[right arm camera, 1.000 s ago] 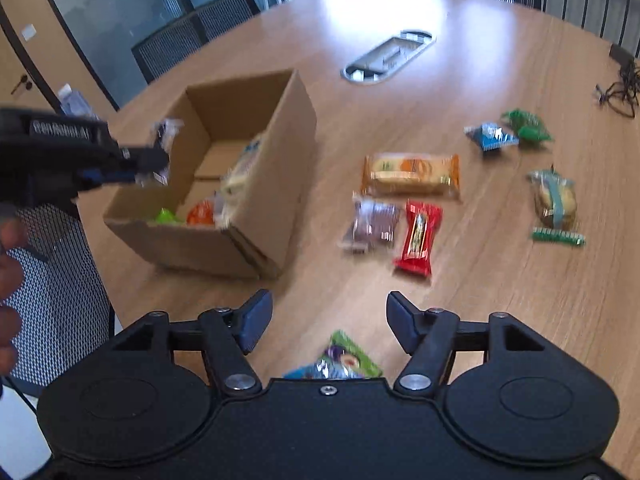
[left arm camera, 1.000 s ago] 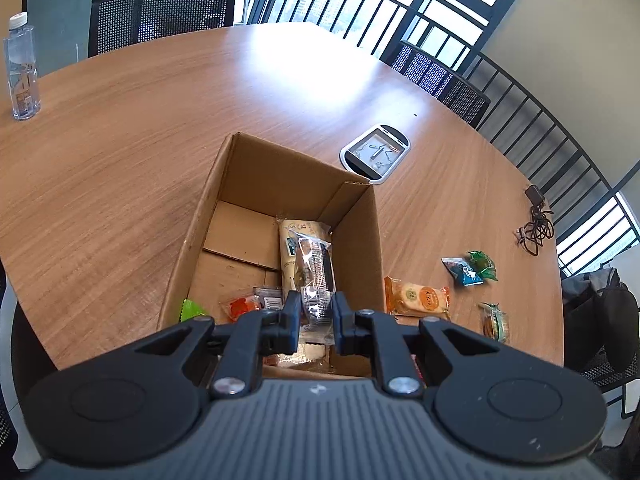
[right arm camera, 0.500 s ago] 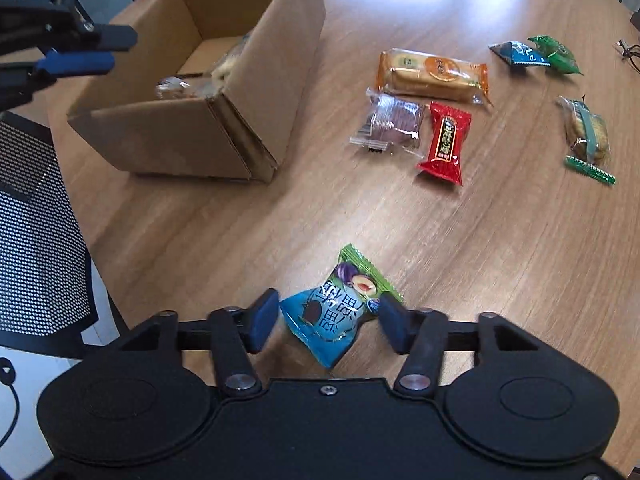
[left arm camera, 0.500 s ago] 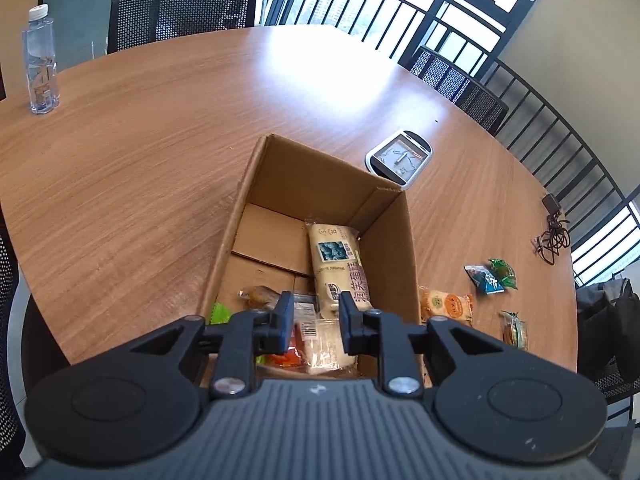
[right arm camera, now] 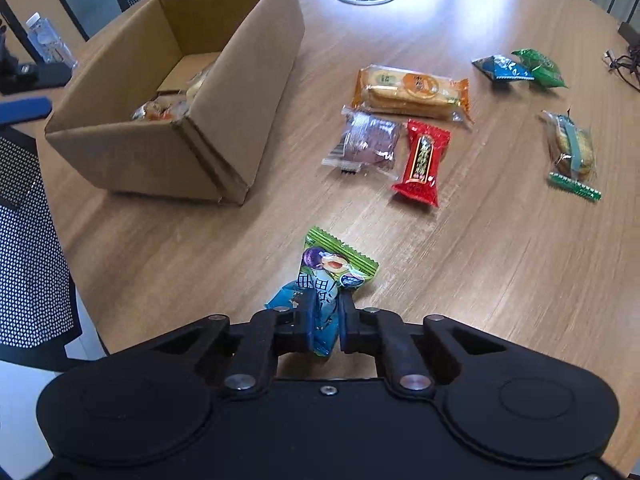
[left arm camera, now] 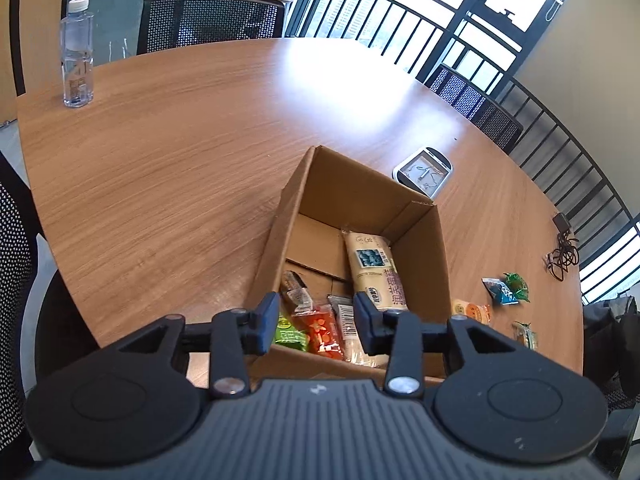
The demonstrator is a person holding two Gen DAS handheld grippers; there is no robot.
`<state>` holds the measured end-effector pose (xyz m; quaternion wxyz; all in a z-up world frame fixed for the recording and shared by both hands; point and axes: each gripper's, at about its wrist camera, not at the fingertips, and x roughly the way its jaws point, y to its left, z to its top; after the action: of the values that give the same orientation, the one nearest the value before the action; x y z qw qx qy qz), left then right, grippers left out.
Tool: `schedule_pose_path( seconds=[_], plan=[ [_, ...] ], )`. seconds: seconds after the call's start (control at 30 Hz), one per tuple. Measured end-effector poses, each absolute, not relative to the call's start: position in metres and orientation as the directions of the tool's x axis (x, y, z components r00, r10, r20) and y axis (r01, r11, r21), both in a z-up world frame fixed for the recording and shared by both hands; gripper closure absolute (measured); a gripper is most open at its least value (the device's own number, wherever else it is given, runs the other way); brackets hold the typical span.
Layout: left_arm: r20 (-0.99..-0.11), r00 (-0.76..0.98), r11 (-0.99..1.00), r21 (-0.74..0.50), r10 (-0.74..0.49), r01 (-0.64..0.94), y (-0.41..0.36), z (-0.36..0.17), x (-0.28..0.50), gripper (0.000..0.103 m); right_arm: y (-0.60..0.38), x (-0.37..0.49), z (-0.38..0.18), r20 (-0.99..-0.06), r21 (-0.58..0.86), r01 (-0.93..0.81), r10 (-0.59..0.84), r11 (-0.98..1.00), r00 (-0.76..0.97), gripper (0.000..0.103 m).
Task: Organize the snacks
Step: 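Lower the blue snack bag into the box and open the right tool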
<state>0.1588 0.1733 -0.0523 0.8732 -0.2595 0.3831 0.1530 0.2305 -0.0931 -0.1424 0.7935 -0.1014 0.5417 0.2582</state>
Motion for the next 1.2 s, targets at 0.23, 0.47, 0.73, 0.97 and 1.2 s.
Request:
schedule_pose_path(
  seconds=[0.23,0.47,0.73,0.97,1.2],
  plan=[
    [-0.746,0.662,0.812,-0.341,0.073,-0.474,0.180,-0.052,0.154,0.063,-0.097,0.241,-0.128,-0.884,0.126,-0.493,0.323,0.861,0.337,0.100],
    [-0.741,0.668,0.809,-0.349,0.072,-0.474,0.182,-0.050,0.150,0.063,-0.101,0.254,-0.101,-0.839,0.141,-0.464,0.354,0.875,0.413,0.102],
    [-0.744,0.664,0.803,-0.352,0.071,-0.481,0.184,-0.053,0.147,0.063,-0.094,0.265,-0.057,-0.743,0.220,-0.462,0.455,0.859,0.491,0.102],
    [-0.753,0.654,0.796,-0.347,0.080,-0.496,0.186,-0.053,0.148,0.063,-0.061,0.269,-0.036,-0.655,0.286,-0.534,0.569,0.796,0.498,0.102],
    [-0.756,0.650,0.783,-0.357,0.078,-0.509,0.187,-0.052,0.144,0.045,-0.029,0.265,-0.026,-0.533,0.326,-0.618,0.679,0.715,0.505,0.094]
  ],
)
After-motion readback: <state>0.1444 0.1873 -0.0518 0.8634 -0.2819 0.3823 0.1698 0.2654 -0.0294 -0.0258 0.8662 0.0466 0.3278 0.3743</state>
